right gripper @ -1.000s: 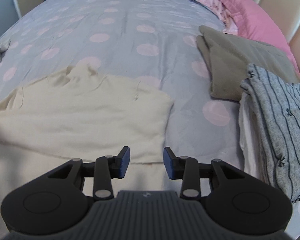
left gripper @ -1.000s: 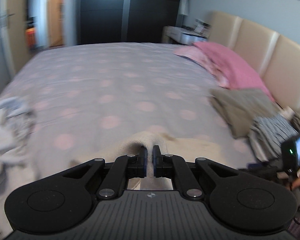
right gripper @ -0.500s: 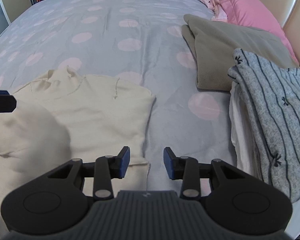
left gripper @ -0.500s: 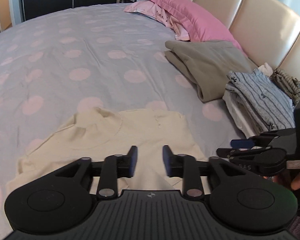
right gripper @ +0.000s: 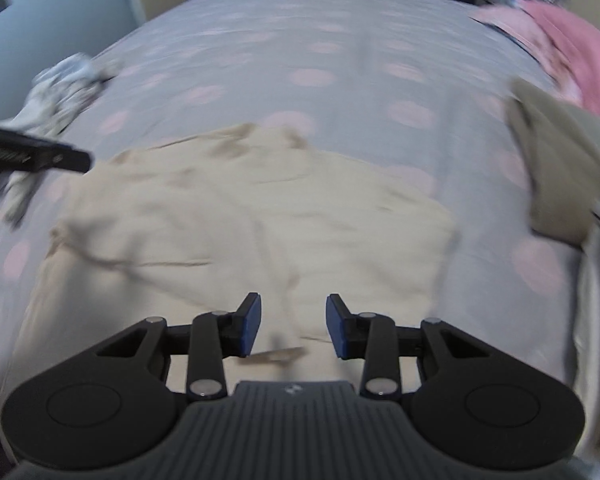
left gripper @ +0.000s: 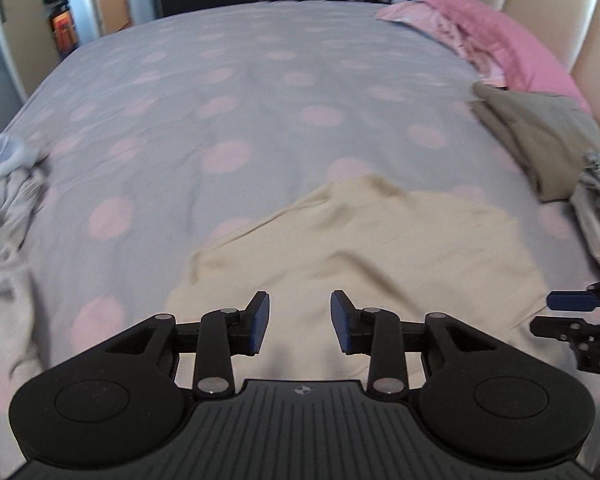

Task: Fold clothes

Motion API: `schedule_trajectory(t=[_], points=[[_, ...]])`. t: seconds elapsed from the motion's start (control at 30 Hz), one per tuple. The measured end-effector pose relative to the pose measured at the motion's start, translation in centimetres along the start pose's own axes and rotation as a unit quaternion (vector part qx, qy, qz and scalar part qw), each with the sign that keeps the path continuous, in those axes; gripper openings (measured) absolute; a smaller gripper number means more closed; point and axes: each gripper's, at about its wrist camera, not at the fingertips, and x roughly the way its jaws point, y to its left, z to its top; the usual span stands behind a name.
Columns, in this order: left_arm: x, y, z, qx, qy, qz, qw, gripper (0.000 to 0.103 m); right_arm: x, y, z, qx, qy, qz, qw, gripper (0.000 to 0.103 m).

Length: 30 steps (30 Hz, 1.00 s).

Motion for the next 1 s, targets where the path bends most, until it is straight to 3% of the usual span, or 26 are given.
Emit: schedule_trajectory(t=[0.07,0.2,0.4,0.47,0.53,0.6,0.67,0.7,0.73,0.8,0.87,1.0], points=[[-0.1,1.0,-1.0,0.001,0.003,0.011,0.9999,0.032,0.3,1.2,-0.2,-0.025,-0.003,0.01,1.0,0.039],[0.0,1.8,-3.6,0.053,0.015,0.043,0.9976,0.032,1.6,2.9,-0.6,-0.055,0.008,0.024,0.998,0.039],[1.7,2.4,-7.6,0.137,0.023,0.091,0.986,0.032,4.4,4.1,-1.2,-0.089,0.038,0.01,0.995,0.042],[2.3,2.7,-8.2,0.145,0.018,0.106,0.9835,0.032,5.1,4.5,-1.5,-0.098,0.045,0.005,0.994,0.043],[2.7,3.2,-8.4,0.137,0.013,0.096,0.9858,0.02,5.8,4.7,-1.8,-0.109,0.05,-0.004,0.993,0.043],[3.1,3.4,-8.3,0.126,0.009,0.082,0.9885,0.015,6.3,4.9,-2.0,-0.12,0.051,-0.015,0.991,0.043],[3.4,3.4,-8.5,0.131,0.01,0.081,0.988,0.008,6.5,5.1,-2.2,-0.133,0.052,-0.026,0.989,0.037],[3.2,3.3,-8.7,0.135,0.007,0.083,0.9873,0.001,6.5,5.1,-2.2,-0.138,0.051,-0.036,0.988,0.023],[3.1,3.2,-8.8,0.14,0.005,0.086,0.9865,0.001,6.5,5.1,-2.2,-0.143,0.051,-0.046,0.987,0.006],[2.5,3.5,-9.0,0.135,0.007,0.078,0.9877,0.001,6.3,5.1,-2.0,-0.15,0.05,-0.063,0.985,0.006],[2.1,3.8,-9.3,0.137,0.009,0.079,0.9874,0.001,5.4,4.3,-1.5,-0.131,0.05,-0.051,0.989,0.005],[2.2,4.6,-10.2,0.126,0.015,0.085,0.9883,0.001,3.3,0.6,0.4,-0.036,0.042,-0.02,0.998,0.005]])
